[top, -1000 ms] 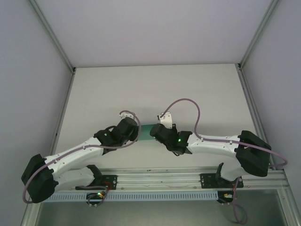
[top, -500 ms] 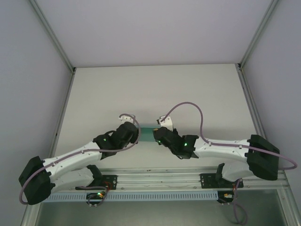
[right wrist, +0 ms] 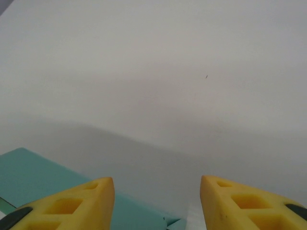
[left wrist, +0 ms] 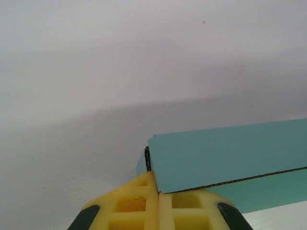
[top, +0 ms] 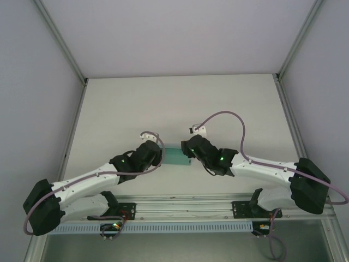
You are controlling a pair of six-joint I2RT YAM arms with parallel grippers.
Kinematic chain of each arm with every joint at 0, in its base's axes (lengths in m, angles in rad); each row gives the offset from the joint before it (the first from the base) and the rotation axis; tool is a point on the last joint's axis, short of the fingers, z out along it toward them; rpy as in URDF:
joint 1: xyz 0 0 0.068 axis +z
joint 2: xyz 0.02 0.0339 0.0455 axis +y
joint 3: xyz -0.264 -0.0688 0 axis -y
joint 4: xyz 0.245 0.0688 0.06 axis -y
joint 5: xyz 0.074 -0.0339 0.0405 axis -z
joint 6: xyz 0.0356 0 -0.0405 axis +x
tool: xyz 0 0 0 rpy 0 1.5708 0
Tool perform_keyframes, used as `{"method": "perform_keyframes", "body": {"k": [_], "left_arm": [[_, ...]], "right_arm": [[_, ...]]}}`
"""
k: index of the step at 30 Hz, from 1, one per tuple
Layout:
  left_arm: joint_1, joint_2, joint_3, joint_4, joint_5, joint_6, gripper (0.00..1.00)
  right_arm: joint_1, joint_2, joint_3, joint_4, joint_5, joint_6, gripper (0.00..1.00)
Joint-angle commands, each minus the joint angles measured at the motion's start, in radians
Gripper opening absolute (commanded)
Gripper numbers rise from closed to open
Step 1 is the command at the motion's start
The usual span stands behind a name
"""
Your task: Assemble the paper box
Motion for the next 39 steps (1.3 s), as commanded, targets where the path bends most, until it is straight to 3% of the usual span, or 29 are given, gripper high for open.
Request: {"method": "perform_keyframes", "body": {"k": [1,5,13,16,19,24,29,33,34,37,39], "left_arm": [[-0.012,0.021,-0.01,-0.162,0.104,0.049,0.17],[-0.011,-0.031,0.026,-0.182,0.151,0.08,0.31],[-0.01,-0.146,0.082,-0.205,0.278,0.075,0.79],[-0.003,-0.13,0.106,-0.211,0.263,0.056,0.85],[0.07,-0.084,0.126,-0.233,0.249,-0.017,0.86],[0.193,-0.013,0.068,-0.116,0.395,-0.033,0.75],[0.204,0.002,-0.012,-0.064,0.421,-0.02,0.59],[0.205,-0.009,-0.148,0.081,0.472,-0.04,0.51],[0.206,-0.006,-0.176,0.11,0.473,-0.046,0.48],[0.206,0.0,-0.233,0.169,0.467,-0.05,0.26],[0.206,-0.01,-0.257,0.196,0.472,-0.055,0.22]], "right_arm": [[-0.002,0.034,-0.031,-0.038,-0.042,0.073,0.48],[-0.002,0.056,-0.057,-0.041,-0.061,0.124,0.43],[-0.001,0.054,-0.092,-0.035,-0.07,0.157,0.42],[-0.001,0.05,-0.105,-0.029,-0.07,0.159,0.4],[-0.002,0.045,-0.126,-0.006,-0.075,0.159,0.37],[-0.007,0.04,-0.138,0.0,-0.077,0.154,0.37],[-0.029,0.038,-0.165,0.032,-0.112,0.154,0.34],[-0.047,0.036,-0.218,0.117,-0.181,0.149,0.31],[-0.052,0.034,-0.239,0.154,-0.201,0.147,0.28],[-0.079,0.043,-0.309,0.284,-0.265,0.143,0.19],[-0.089,0.05,-0.353,0.376,-0.29,0.13,0.12]]}}
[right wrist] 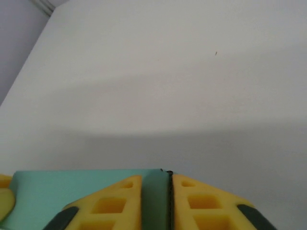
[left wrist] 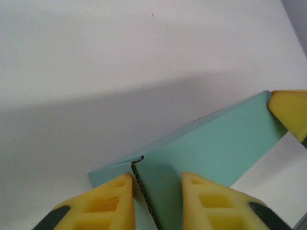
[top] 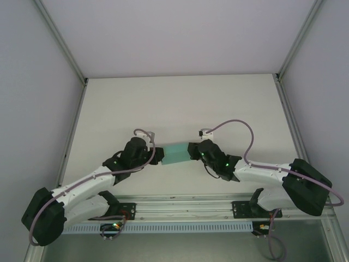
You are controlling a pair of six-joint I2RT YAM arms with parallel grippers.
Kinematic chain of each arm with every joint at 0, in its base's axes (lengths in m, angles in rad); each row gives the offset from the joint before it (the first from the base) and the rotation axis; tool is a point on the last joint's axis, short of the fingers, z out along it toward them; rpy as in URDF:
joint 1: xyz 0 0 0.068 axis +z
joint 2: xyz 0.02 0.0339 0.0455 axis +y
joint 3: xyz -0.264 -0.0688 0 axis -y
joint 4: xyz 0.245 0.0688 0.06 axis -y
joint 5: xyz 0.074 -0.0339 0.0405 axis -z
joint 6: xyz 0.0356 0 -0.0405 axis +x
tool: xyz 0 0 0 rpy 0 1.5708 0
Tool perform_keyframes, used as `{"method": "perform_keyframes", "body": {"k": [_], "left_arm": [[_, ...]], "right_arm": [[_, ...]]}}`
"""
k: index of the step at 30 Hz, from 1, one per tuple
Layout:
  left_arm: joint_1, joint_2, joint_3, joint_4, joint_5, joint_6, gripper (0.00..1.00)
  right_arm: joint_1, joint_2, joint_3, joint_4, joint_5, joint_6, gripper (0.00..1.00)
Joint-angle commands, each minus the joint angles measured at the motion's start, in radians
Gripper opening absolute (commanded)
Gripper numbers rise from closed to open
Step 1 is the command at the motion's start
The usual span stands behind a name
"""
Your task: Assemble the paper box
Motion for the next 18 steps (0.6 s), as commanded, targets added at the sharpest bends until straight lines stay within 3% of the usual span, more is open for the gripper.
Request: {"method": "perform_keyframes", "body": {"k": [1,4,9,11,16,18], "left_arm": [[-0.006,0.036,-0.103,-0.073,0.028,0.006,0.18],[-0.007,0.002,-0.155,-0.039,0.007,0.0,0.11],[-0.011,-0.027,-0.19,-0.04,-0.045,0.012,0.01],[-0.011,-0.024,-0.183,-0.047,-0.055,0.024,0.03],[-0.027,-0.033,-0.088,-0.112,-0.053,0.054,0.27],[-0.035,-0.032,-0.03,-0.148,-0.064,0.072,0.47]], "right_arm": [[-0.005,0.063,-0.113,0.015,-0.145,-0.028,0.09],[-0.008,0.061,-0.149,0.075,-0.135,-0.081,0.0],[-0.019,0.047,-0.197,0.161,-0.136,-0.17,0.0],[-0.022,0.031,-0.192,0.152,-0.143,-0.195,0.0],[-0.021,-0.022,-0.089,-0.01,-0.147,-0.225,0.18],[-0.021,-0.034,-0.036,-0.076,-0.139,-0.236,0.24]]}}
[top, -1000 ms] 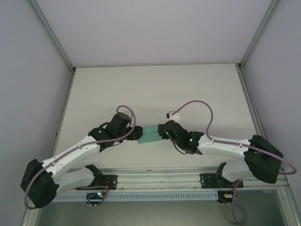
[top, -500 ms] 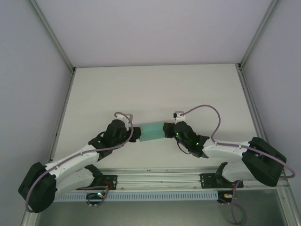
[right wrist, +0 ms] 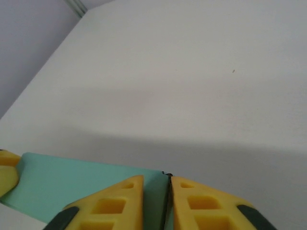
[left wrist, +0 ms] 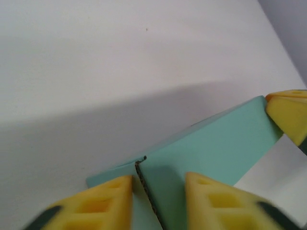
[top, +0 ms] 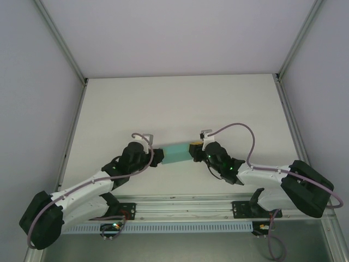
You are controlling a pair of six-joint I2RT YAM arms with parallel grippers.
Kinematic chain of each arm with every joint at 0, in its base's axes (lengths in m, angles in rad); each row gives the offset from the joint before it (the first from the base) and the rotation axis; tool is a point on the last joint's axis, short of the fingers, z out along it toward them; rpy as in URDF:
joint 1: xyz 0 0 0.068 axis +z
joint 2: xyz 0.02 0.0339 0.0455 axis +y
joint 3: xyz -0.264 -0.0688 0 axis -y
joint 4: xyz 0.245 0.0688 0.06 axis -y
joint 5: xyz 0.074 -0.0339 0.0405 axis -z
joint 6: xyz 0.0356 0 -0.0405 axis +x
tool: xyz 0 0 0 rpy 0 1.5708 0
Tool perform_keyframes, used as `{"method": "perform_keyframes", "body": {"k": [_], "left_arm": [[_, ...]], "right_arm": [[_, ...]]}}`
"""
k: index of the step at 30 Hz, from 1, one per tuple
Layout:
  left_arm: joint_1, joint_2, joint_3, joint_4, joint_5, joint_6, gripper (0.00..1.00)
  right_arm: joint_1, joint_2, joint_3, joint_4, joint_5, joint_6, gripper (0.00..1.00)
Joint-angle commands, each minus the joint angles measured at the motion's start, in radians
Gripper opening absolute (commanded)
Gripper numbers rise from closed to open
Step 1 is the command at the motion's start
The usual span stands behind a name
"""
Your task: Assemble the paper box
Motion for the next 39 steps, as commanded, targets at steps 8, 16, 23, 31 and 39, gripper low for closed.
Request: {"method": "perform_keyframes", "body": {"k": [8,16,23,31,39], "left_arm": [[-0.014,0.053,0.208,-0.3,-0.067,0.106,0.93],[0.001,0.072,0.265,-0.359,-0.088,0.128,1.0],[0.029,0.014,0.198,-0.387,-0.077,0.094,1.0],[0.034,0.016,0.101,-0.35,-0.026,0.081,0.83],[0.036,0.038,0.04,-0.265,0.023,0.071,0.56]], "right_arm": [[0.007,-0.01,0.217,-0.379,-0.057,-0.098,0.45],[-0.037,-0.009,0.267,-0.484,-0.035,-0.097,0.51],[-0.06,-0.029,0.287,-0.502,-0.147,-0.281,0.61],[-0.091,0.022,0.226,-0.481,-0.169,-0.205,0.46],[-0.099,0.071,0.135,-0.352,-0.298,-0.071,0.24]]}}
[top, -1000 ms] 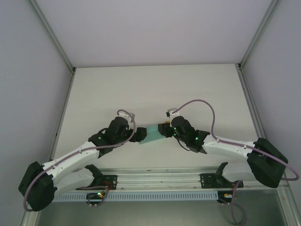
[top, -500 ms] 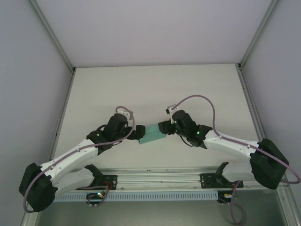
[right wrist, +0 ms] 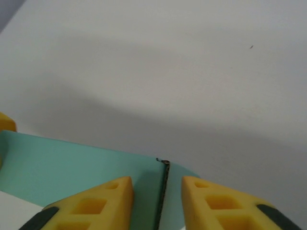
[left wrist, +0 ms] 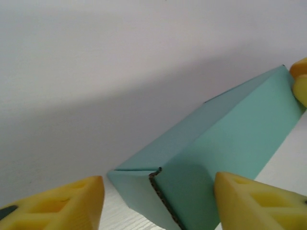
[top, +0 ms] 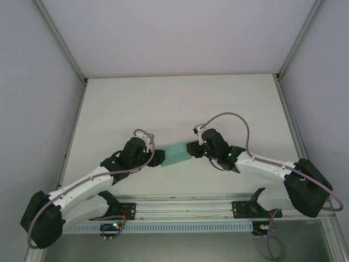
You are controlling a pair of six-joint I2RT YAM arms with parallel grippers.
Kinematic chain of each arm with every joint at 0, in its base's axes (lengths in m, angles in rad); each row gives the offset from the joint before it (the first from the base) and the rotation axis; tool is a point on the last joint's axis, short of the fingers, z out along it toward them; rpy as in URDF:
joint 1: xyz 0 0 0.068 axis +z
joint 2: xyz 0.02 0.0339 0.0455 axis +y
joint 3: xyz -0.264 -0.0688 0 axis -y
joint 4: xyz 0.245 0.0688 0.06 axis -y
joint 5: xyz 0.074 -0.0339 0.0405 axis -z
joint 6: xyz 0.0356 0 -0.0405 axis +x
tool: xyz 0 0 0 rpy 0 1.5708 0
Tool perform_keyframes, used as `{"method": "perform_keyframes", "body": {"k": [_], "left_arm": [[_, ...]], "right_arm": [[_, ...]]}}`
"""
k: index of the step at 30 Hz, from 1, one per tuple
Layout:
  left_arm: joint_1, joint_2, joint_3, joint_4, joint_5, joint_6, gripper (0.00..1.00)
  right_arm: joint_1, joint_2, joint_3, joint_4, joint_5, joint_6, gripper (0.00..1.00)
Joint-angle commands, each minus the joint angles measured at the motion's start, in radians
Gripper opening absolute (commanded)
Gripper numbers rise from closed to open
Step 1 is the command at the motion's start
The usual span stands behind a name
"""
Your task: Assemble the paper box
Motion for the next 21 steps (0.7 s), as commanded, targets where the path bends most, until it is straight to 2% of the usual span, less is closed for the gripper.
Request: {"method": "perform_keyframes", "body": {"k": [1,3,6,10,13,15,16,18,20,21], "left_arm": [[0.007,0.024,-0.06,-0.043,0.01,0.002,0.55],[0.006,0.027,-0.065,-0.025,0.022,-0.002,0.48],[0.007,0.033,-0.071,-0.02,0.023,-0.002,0.42],[0.007,0.034,-0.048,-0.022,0.03,0.016,0.44],[0.006,0.034,-0.014,-0.037,0.032,0.04,0.55],[0.007,0.033,0.015,-0.047,0.023,0.06,0.62],[0.008,0.034,0.032,-0.055,0.008,0.067,0.7],[0.008,0.032,0.068,-0.064,-0.014,0.085,0.78],[0.01,0.027,0.101,-0.071,-0.035,0.094,0.97],[0.01,0.024,0.115,-0.074,-0.038,0.101,1.0]], "right_arm": [[0.0,0.047,-0.059,-0.006,-0.069,0.076,0.2],[0.0,0.04,-0.076,0.008,-0.073,0.094,0.13],[0.001,0.016,-0.097,0.021,-0.07,0.111,0.11],[0.0,-0.03,-0.066,-0.045,-0.049,0.061,0.24],[0.0,-0.061,-0.006,-0.122,-0.007,0.004,0.3],[-0.004,-0.074,0.041,-0.172,0.012,-0.039,0.39],[-0.008,-0.076,0.067,-0.194,0.012,-0.063,0.44],[-0.014,-0.074,0.116,-0.23,0.007,-0.123,0.56],[-0.014,-0.06,0.165,-0.267,-0.029,-0.208,0.62],[-0.015,-0.05,0.189,-0.288,-0.048,-0.255,0.68]]}}
